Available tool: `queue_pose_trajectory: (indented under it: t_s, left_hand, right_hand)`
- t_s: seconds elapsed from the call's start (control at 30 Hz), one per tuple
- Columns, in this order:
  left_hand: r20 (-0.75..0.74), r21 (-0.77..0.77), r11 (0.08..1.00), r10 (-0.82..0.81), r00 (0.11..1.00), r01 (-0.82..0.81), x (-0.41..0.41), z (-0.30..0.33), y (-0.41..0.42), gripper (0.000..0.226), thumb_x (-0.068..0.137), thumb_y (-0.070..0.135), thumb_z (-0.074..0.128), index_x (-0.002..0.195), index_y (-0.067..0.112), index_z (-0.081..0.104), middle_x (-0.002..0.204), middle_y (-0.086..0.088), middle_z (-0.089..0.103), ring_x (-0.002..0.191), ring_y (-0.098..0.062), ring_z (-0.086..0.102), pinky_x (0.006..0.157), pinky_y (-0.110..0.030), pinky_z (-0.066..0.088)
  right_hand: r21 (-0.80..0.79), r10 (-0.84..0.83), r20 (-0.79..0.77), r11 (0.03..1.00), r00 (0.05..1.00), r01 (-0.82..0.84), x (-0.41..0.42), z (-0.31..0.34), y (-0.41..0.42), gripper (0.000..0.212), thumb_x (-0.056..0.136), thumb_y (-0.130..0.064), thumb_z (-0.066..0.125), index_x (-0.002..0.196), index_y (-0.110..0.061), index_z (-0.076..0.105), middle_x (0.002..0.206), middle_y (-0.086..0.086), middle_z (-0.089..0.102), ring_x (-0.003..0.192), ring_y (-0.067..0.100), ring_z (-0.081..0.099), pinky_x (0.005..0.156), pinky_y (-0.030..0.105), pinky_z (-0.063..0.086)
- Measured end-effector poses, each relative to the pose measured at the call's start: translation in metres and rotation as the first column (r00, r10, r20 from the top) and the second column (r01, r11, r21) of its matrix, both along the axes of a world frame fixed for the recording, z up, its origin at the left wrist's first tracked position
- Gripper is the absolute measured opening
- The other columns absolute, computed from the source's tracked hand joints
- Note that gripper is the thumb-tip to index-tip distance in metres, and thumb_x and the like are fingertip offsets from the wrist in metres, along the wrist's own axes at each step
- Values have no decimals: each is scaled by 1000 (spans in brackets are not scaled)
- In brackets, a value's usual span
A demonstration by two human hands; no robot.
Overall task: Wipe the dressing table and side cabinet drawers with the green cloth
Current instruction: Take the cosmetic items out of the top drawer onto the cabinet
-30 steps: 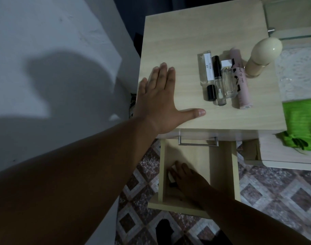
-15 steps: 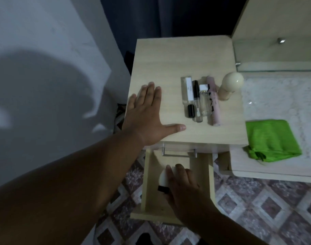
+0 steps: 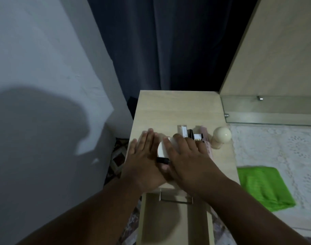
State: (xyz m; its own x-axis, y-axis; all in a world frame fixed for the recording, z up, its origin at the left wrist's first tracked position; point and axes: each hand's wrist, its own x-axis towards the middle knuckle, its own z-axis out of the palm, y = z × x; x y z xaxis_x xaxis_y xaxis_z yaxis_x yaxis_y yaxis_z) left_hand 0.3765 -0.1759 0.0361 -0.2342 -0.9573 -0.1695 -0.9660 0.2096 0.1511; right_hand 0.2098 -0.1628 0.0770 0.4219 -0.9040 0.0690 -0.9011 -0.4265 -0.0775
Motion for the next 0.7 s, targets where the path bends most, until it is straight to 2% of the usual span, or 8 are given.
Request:
queue_pose_trajectory:
  t_s: [0.1, 0.2, 0.33, 0.43, 0.53, 0.6, 0.67, 0.7]
  left_hand:
    - [22, 9, 1000, 5, 1000, -5, 1, -2, -1, 115, 66, 78, 18, 152, 18, -29, 157, 0, -40, 143, -14, -39, 122, -43, -13]
    - [13, -6, 1000, 8, 1000, -8, 2, -5, -2, 116, 70, 72, 31, 152, 17, -29, 158, -1, -40, 143, -13, -39, 123, -42, -12]
    - [-15, -7, 1000, 1, 1000, -1, 4, -7, -3, 122, 72, 79, 40, 153, 17, -28, 157, 0, -40, 143, -12, -39, 123, -40, -12]
    - [-50, -2, 1000, 14, 999, -14, 4, -7, -4, 121, 73, 76, 41, 153, 19, -29, 158, 3, -40, 143, -9, -39, 123, -38, -13]
    - [-80, 12, 999, 32, 996, -31, 5, -5, -5, 120, 67, 78, 31, 152, 20, -30, 157, 5, -40, 142, -7, -39, 123, -37, -13]
    - [-65, 16, 1000, 19, 998, -18, 5, -3, -5, 123, 63, 86, 23, 152, 20, -30, 156, 5, -42, 142, -8, -40, 122, -36, -15]
    - [-77, 17, 1000, 17, 997, -16, 4, -2, -5, 131, 60, 97, 25, 154, 20, -26, 158, 4, -39, 143, -9, -38, 122, -35, -16]
    - [-96, 11, 1000, 25, 995, -24, 3, -2, -5, 136, 58, 101, 26, 155, 21, -23, 159, 4, -36, 144, -9, -36, 121, -35, -16]
  right_hand:
    - [23, 45, -64, 999, 997, -44, -2, -9, -4, 67, 91, -56, 38, 137, -12, 55, 126, 16, 62, 106, 33, 64, 83, 51, 54]
    - [1, 74, -66, 997, 995, -74, -4, -15, -6, 65, 90, -57, 38, 135, -13, 57, 123, 14, 64, 105, 31, 65, 81, 47, 54]
    - [-16, 93, -49, 995, 994, -94, -7, -15, -10, 64, 90, -58, 38, 133, -14, 57, 123, 12, 64, 105, 29, 65, 81, 47, 54]
    - [13, 98, -38, 995, 994, -98, -5, -14, -11, 64, 88, -58, 40, 132, -16, 58, 124, 10, 64, 105, 28, 65, 80, 46, 54]
    - [67, 92, -24, 994, 995, -90, -5, -13, -10, 62, 90, -57, 39, 135, -17, 58, 126, 7, 64, 108, 26, 64, 81, 46, 53]
    - [108, 102, -1, 989, 995, -102, -4, -9, -10, 64, 93, -57, 35, 141, -18, 53, 134, 4, 60, 117, 25, 60, 89, 48, 50]
    - [193, 66, 130, 977, 989, -91, -5, -4, -14, 68, 94, -59, 22, 150, -23, 39, 147, -2, 46, 133, 21, 43, 105, 48, 34]
    - [233, 2, 198, 971, 980, -49, -6, -2, -18, 69, 92, -58, 17, 149, -26, 39, 147, -5, 44, 134, 18, 38, 109, 45, 27]
